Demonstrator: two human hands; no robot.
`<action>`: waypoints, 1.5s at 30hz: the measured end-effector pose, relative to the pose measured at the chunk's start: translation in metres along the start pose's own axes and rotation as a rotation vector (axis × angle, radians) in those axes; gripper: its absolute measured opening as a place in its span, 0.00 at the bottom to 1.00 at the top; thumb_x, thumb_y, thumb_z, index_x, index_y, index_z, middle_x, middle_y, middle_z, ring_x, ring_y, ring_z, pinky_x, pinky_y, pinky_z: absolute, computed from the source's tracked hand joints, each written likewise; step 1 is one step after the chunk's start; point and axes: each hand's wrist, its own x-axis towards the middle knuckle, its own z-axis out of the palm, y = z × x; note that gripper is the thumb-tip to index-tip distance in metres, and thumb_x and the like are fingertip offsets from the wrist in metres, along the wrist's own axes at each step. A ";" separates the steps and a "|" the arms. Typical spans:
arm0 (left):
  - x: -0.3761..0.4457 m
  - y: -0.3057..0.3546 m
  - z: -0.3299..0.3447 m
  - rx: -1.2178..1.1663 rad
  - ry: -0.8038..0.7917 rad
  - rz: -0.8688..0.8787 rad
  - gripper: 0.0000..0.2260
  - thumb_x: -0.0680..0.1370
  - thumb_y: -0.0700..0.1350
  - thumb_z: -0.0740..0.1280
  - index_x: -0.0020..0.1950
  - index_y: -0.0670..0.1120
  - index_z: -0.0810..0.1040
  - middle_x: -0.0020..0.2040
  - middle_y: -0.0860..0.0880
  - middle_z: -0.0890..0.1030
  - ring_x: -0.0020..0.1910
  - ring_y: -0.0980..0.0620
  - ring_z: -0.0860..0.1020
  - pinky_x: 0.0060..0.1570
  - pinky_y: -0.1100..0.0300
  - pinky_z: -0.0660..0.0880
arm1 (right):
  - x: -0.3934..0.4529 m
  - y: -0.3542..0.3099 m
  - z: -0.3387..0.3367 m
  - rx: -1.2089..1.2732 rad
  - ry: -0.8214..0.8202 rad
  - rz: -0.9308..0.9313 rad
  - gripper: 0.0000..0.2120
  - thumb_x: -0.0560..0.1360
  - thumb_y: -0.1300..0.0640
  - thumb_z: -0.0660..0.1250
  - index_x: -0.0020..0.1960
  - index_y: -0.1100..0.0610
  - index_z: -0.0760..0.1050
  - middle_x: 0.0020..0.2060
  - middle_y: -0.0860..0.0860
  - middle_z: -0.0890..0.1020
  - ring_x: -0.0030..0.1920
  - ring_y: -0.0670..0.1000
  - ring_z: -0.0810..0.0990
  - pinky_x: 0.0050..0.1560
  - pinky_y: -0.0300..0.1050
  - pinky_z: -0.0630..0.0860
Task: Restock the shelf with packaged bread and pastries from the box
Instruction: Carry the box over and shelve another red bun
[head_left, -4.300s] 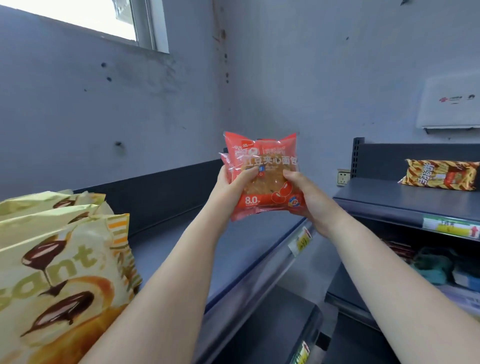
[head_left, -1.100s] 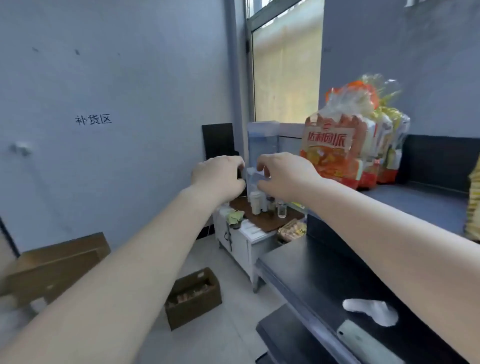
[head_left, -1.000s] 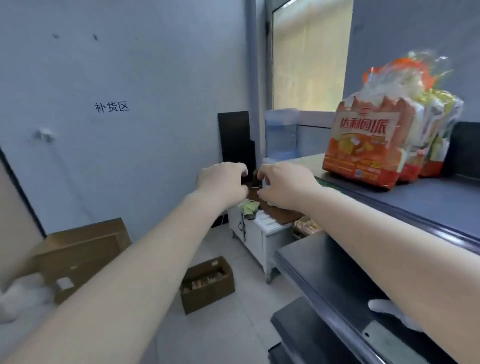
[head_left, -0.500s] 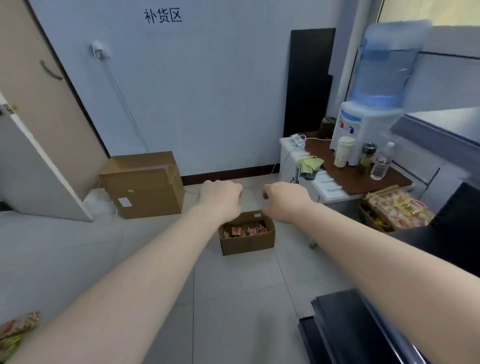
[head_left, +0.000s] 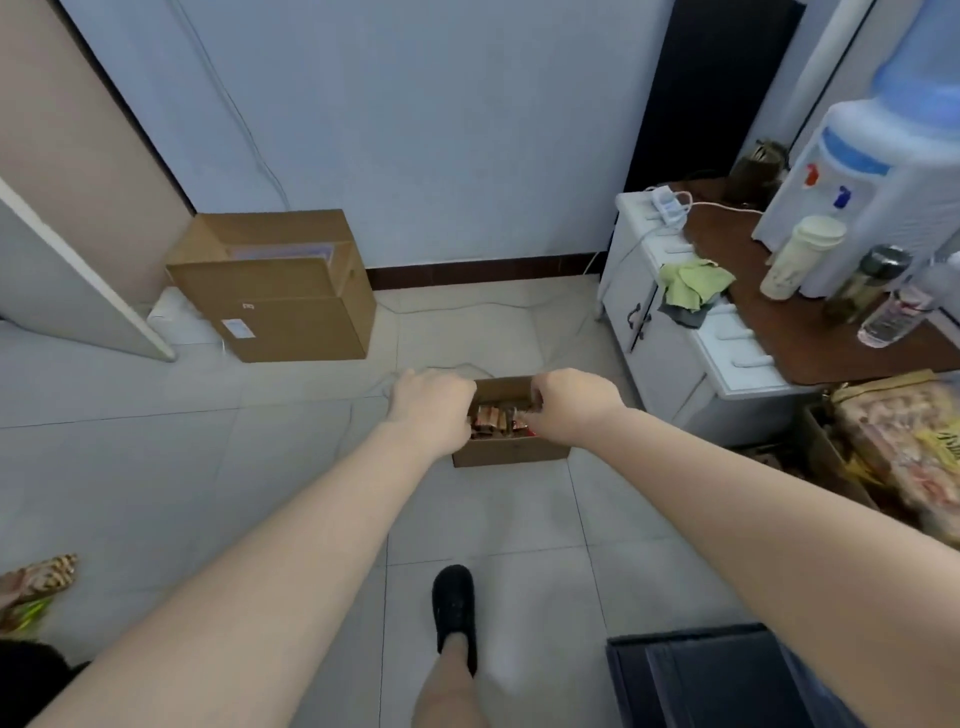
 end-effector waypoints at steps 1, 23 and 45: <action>0.022 -0.008 0.007 -0.002 -0.014 0.008 0.13 0.77 0.45 0.62 0.61 0.47 0.75 0.59 0.46 0.79 0.60 0.44 0.75 0.58 0.54 0.68 | 0.020 0.005 0.003 0.018 -0.021 0.030 0.08 0.75 0.50 0.62 0.48 0.54 0.71 0.42 0.51 0.75 0.46 0.57 0.77 0.42 0.44 0.72; 0.415 -0.066 0.220 -0.503 -0.597 -0.135 0.14 0.77 0.47 0.61 0.62 0.50 0.73 0.61 0.49 0.77 0.59 0.46 0.76 0.50 0.59 0.69 | 0.392 0.147 0.145 0.228 -0.495 0.403 0.12 0.77 0.56 0.58 0.59 0.56 0.72 0.51 0.53 0.78 0.50 0.55 0.77 0.46 0.46 0.74; 0.642 0.094 0.630 -1.289 -1.054 -0.905 0.24 0.80 0.49 0.59 0.73 0.42 0.62 0.64 0.41 0.73 0.60 0.43 0.75 0.60 0.50 0.74 | 0.658 0.278 0.536 0.070 -0.677 0.570 0.24 0.78 0.52 0.61 0.71 0.59 0.62 0.66 0.57 0.68 0.64 0.60 0.71 0.50 0.52 0.71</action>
